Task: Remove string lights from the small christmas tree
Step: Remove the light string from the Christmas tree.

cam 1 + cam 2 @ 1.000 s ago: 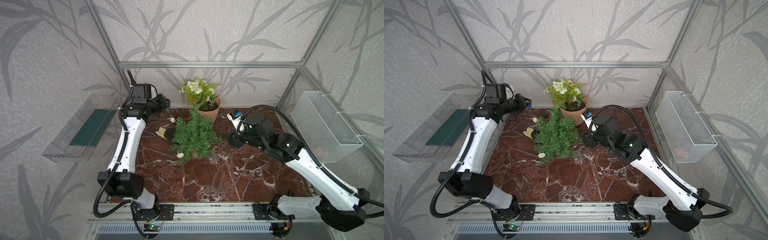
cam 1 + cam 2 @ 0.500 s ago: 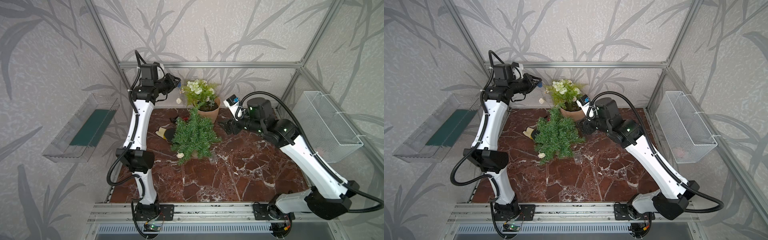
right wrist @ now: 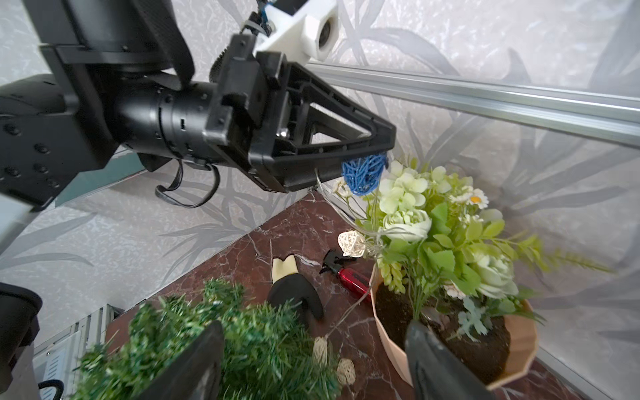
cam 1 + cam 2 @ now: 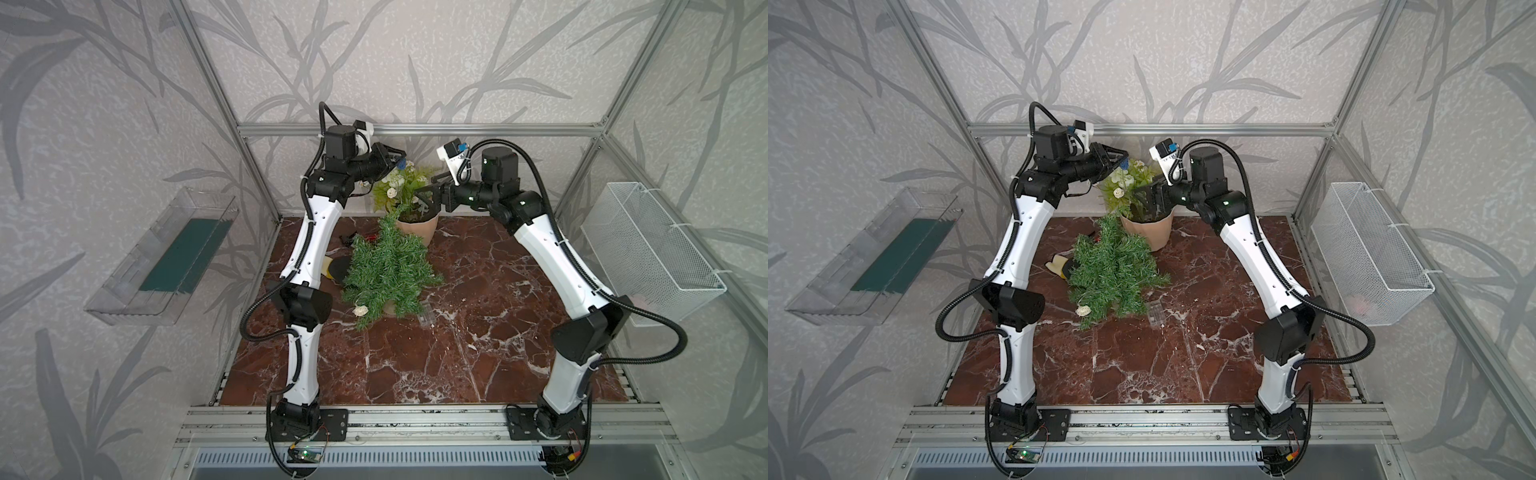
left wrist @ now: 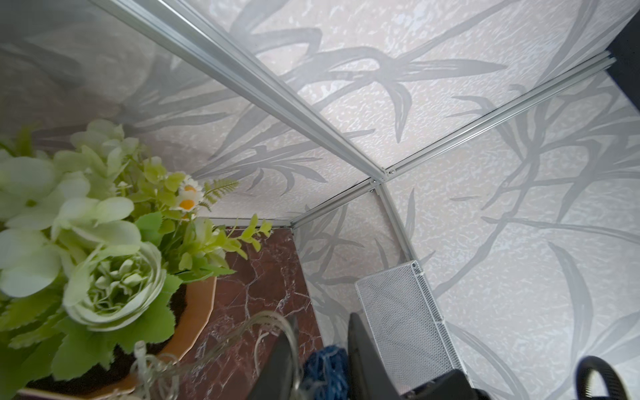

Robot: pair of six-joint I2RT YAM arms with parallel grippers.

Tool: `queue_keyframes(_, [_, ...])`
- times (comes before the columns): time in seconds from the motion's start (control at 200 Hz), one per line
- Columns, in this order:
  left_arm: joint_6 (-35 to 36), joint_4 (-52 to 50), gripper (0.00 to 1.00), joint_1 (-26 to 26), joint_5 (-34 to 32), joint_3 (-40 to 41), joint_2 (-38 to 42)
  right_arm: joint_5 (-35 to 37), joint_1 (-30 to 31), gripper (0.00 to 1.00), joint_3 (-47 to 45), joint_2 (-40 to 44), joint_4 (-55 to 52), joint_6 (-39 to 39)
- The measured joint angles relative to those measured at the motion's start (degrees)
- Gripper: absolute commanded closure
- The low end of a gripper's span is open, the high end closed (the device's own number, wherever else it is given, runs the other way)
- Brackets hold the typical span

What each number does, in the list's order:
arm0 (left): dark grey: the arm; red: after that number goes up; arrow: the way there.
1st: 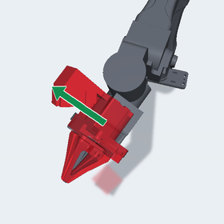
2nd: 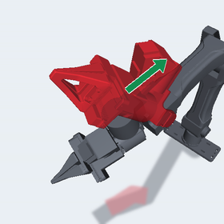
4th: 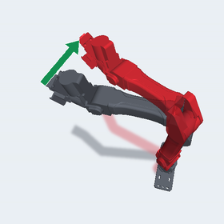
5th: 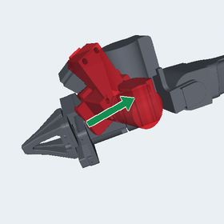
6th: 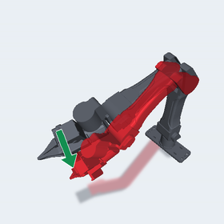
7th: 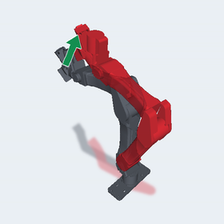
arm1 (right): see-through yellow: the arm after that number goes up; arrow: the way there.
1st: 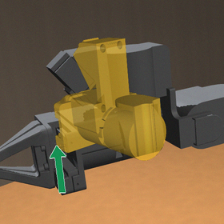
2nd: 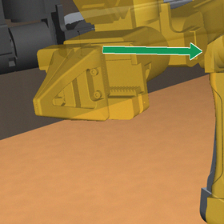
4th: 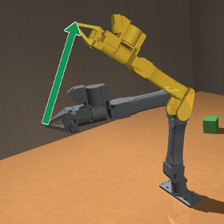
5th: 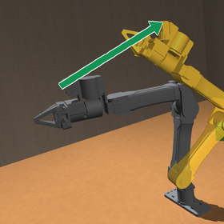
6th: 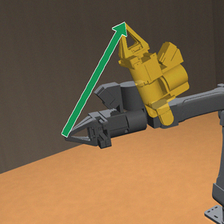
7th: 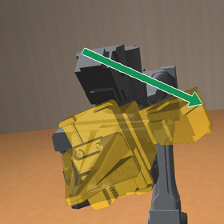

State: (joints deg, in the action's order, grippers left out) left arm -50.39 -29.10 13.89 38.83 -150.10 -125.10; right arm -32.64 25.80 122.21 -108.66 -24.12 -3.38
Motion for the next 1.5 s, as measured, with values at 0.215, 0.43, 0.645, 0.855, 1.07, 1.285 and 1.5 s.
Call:
queue_keyframes(0.215, [-10.1,11.8,0.77,1.0,3.2,0.2,-0.2,-2.5,-0.4,0.21,-2.0,-4.3,9.8,-5.1])
queue_keyframes(0.43, [-17.6,20.3,0.77,3.3,5.7,1.2,-1.3,-2.8,-1.4,0.24,-4.7,-4.9,21.6,-10.8])
queue_keyframes(0.645, [-20.9,22.6,0.77,4.5,6.8,2.3,-2.2,-0.2,-1.9,0.29,-9.3,-4.9,31.7,-16.5])
queue_keyframes(0.855, [-21.9,24.5,0.77,4.5,7.6,5.2,-1.9,1.4,-2.8,0.36,-12.4,-4.9,37.7,-20.0])
queue_keyframes(1.07, [-21.9,24.6,0.77,4.5,7.6,6.2,-1.9,1.6,-3.2,0.35,-19.5,-1.3,37.4,-18.5])
queue_keyframes(1.285, [-22.2,24.8,0.77,4.9,7.8,6.2,-1.9,3.1,-3.2,0.24,-28.9,8.7,33.5,-14.3])
queue_keyframes(1.5, [-20.5,21.9,0.77,6.4,7.8,6.2,-1.7,6.0,-3.6,0.12,-28.5,12.2,29.2,-10.0])
